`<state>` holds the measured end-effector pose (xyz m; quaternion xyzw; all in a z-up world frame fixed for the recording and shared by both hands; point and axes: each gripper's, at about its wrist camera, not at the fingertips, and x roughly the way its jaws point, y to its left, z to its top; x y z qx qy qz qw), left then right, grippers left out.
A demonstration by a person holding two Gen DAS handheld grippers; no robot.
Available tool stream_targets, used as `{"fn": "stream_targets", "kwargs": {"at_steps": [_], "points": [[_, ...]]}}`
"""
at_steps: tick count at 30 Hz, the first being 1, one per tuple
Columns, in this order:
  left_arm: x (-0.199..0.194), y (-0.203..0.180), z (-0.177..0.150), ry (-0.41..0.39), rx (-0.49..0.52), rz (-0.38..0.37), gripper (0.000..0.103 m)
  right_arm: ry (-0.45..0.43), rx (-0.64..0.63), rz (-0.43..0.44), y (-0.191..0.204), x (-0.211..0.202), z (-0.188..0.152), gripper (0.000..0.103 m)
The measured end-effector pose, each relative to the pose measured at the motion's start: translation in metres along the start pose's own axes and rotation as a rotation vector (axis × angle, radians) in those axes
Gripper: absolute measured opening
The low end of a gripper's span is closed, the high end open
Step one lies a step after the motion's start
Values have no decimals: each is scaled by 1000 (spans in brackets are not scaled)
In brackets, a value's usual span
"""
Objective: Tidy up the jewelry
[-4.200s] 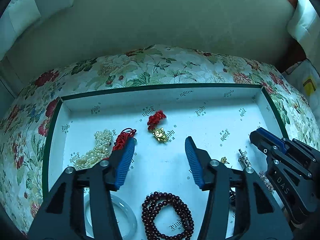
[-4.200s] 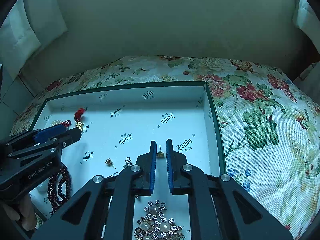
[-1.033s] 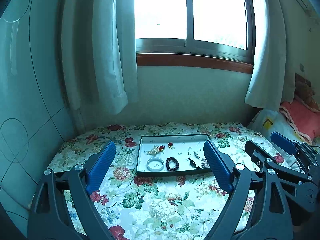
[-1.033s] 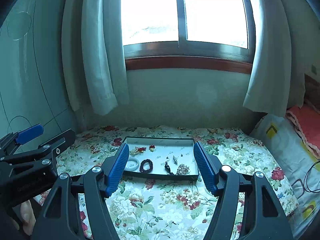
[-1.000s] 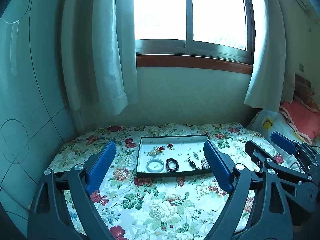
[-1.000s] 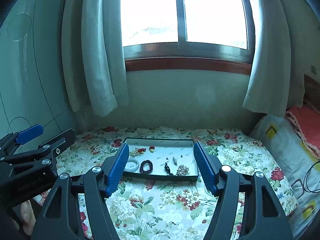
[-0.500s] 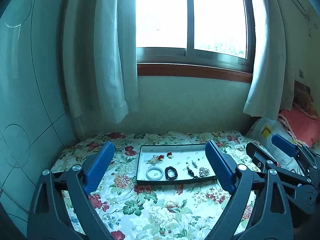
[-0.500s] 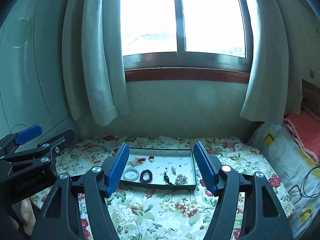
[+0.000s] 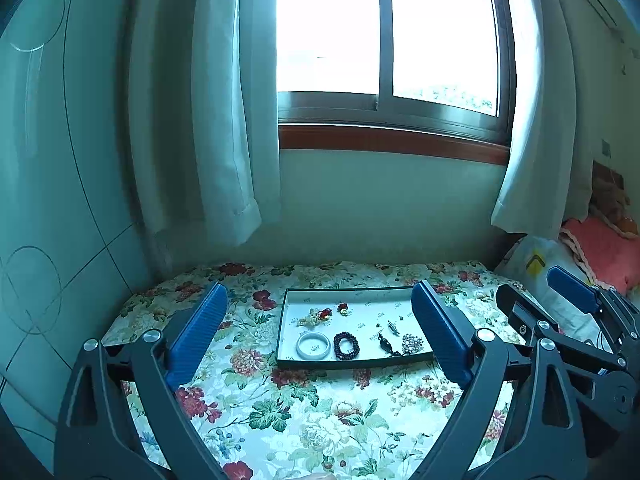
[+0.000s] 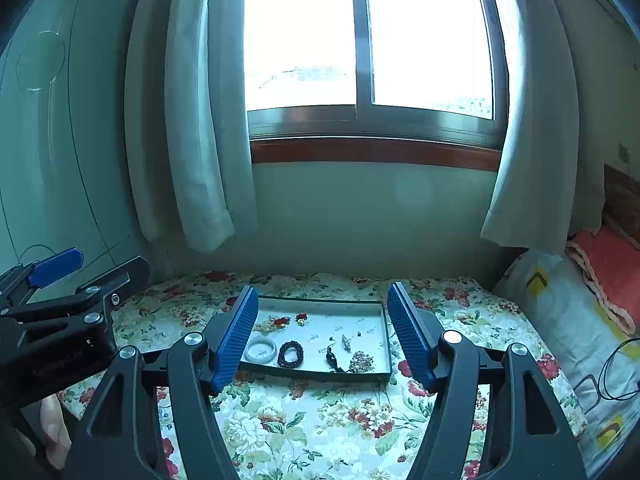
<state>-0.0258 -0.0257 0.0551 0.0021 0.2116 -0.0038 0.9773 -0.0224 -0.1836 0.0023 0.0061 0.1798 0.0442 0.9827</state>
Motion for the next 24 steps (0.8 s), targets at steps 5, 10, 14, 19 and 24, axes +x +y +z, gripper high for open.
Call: {"fn": "stream_targets", "kwargs": {"at_steps": [5, 10, 14, 19, 24], "points": [[-1, 1, 0, -5, 2, 3, 93, -2, 0, 0, 0, 0, 1, 66], [-1, 1, 0, -3, 2, 3, 93, -5, -6, 1, -1, -1, 0, 66], [-1, 2, 1, 1, 0, 3, 93, -2, -6, 3, -1, -1, 0, 66], [-2, 2, 1, 5, -6, 4, 93, 0, -11, 4, -1, 0, 0, 66], [-1, 3, 0, 7, -6, 7, 93, 1, -13, 5, -1, 0, 0, 66]]}}
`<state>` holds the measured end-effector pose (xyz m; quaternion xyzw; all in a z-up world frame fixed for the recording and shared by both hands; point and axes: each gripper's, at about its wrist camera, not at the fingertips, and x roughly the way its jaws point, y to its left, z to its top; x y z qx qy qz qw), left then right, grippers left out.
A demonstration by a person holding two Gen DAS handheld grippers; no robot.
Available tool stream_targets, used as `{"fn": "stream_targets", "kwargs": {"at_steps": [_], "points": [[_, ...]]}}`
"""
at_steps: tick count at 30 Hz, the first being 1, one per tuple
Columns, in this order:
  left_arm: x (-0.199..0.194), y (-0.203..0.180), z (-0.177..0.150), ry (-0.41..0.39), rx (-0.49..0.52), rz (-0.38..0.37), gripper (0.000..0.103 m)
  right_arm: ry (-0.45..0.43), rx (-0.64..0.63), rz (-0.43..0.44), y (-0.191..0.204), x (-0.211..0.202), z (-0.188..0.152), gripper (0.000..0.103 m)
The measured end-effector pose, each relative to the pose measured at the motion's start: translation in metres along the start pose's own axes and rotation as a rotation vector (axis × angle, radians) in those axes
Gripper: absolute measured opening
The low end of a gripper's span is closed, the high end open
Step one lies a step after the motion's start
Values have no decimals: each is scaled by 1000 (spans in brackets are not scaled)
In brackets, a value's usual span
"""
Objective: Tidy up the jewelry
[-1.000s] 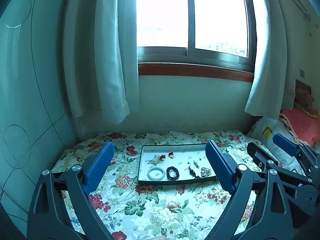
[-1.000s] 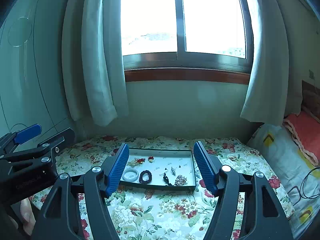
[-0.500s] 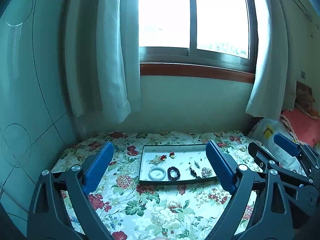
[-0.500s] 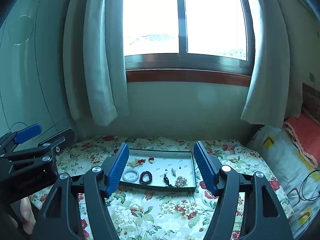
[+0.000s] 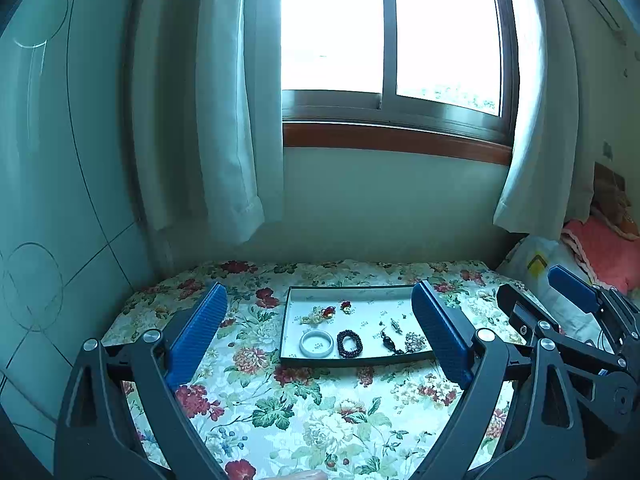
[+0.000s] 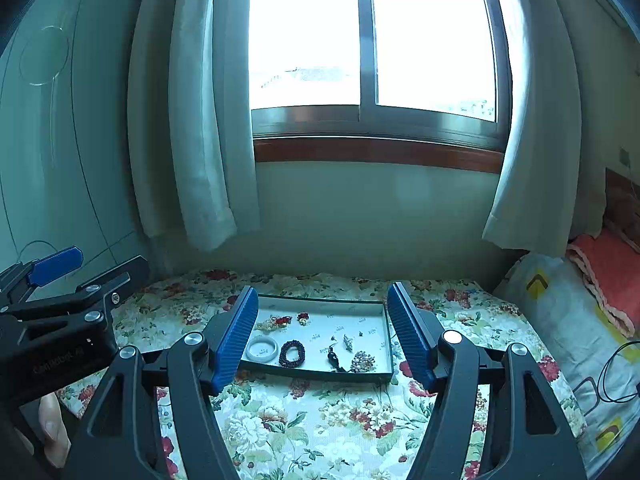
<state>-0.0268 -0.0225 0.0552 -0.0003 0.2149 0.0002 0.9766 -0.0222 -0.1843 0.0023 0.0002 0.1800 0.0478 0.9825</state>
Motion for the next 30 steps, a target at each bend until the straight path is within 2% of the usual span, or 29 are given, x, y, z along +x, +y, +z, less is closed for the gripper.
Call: {"fn": "stream_targets", "kwargs": {"at_steps": [21, 25, 30], "points": [[6, 4, -6, 22, -17, -5, 93, 11, -12, 9, -4, 0, 0, 66], [7, 6, -8, 16, -31, 11, 100, 11, -11, 11, -5, 0, 0, 66], [9, 9, -9, 21, -38, -1, 100, 10, -15, 13, -7, 0, -1, 66]]}}
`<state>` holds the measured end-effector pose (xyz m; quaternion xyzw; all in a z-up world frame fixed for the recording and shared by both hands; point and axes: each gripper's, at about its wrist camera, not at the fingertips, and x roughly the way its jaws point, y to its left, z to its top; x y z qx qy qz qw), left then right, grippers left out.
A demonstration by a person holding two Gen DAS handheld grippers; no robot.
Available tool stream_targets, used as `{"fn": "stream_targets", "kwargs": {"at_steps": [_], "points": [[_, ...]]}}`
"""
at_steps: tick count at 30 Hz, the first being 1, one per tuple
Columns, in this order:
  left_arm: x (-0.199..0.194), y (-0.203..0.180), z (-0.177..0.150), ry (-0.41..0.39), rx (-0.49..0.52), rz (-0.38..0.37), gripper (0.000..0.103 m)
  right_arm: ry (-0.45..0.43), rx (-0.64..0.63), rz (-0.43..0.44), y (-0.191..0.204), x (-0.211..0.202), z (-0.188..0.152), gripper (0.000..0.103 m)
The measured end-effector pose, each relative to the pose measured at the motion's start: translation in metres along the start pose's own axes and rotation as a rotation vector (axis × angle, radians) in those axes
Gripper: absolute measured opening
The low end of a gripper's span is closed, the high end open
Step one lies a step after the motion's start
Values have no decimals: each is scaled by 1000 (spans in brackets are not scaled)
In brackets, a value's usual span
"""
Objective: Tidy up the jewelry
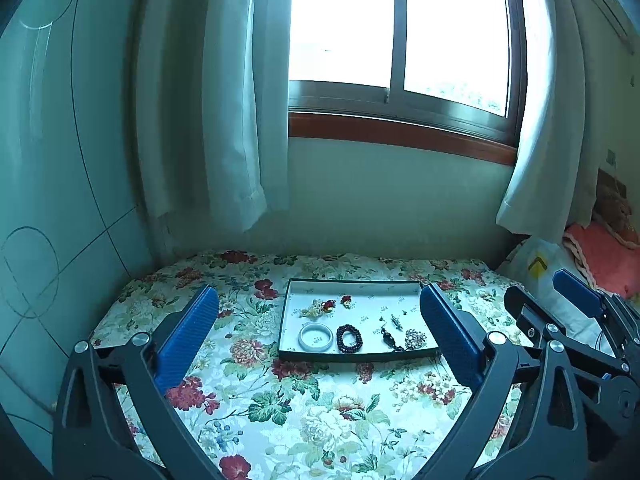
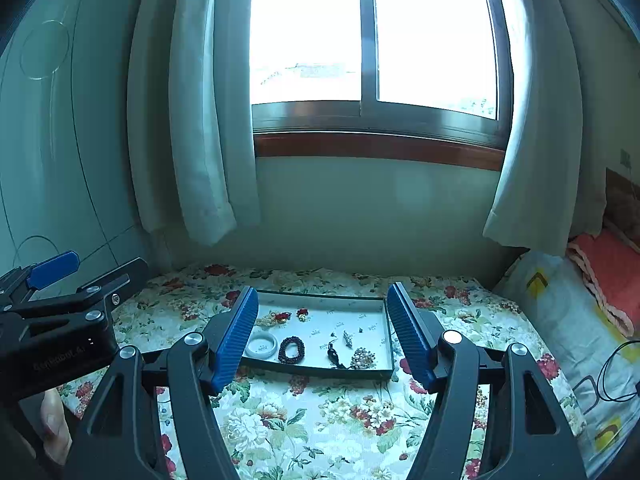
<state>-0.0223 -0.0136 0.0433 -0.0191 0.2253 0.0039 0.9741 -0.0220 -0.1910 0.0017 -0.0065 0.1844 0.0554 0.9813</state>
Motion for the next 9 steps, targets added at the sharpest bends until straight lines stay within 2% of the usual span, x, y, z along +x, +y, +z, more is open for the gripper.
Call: {"fn": "stream_targets", "kwargs": {"at_steps": [7, 9], "points": [[11, 3, -3, 32, 1, -14, 100, 4, -1, 5, -4, 4, -3, 67], [17, 5, -5, 42, 3, -5, 100, 6, 1, -1, -7, 7, -4, 73]]}}
